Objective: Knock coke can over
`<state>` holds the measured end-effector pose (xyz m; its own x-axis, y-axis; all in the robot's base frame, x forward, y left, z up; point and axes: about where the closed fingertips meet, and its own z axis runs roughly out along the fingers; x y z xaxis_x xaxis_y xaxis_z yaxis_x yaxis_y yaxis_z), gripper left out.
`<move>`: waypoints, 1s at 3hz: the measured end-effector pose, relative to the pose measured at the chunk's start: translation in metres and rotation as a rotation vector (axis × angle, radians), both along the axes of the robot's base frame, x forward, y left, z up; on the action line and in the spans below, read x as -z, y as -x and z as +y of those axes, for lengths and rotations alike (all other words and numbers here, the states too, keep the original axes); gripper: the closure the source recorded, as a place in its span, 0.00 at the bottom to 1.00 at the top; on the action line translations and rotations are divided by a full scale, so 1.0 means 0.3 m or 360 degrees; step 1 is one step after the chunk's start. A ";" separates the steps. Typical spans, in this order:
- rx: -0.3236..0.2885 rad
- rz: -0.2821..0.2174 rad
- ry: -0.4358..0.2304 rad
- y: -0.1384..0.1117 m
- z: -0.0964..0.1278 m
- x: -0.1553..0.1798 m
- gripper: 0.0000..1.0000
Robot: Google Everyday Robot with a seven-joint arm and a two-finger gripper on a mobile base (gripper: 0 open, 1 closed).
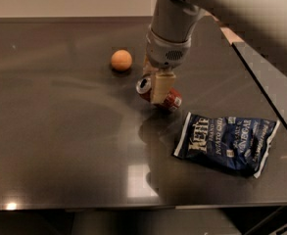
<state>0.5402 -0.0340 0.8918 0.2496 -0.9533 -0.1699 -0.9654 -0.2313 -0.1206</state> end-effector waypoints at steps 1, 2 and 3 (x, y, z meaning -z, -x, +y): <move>-0.0027 0.0021 0.0004 0.010 0.006 0.016 0.12; -0.0070 0.0047 -0.0002 0.030 0.014 0.028 0.00; -0.0112 0.0105 -0.0048 0.052 0.028 0.055 0.00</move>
Offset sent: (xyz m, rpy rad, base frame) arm -0.0193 0.0028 -0.0130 -0.0033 0.0657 0.0770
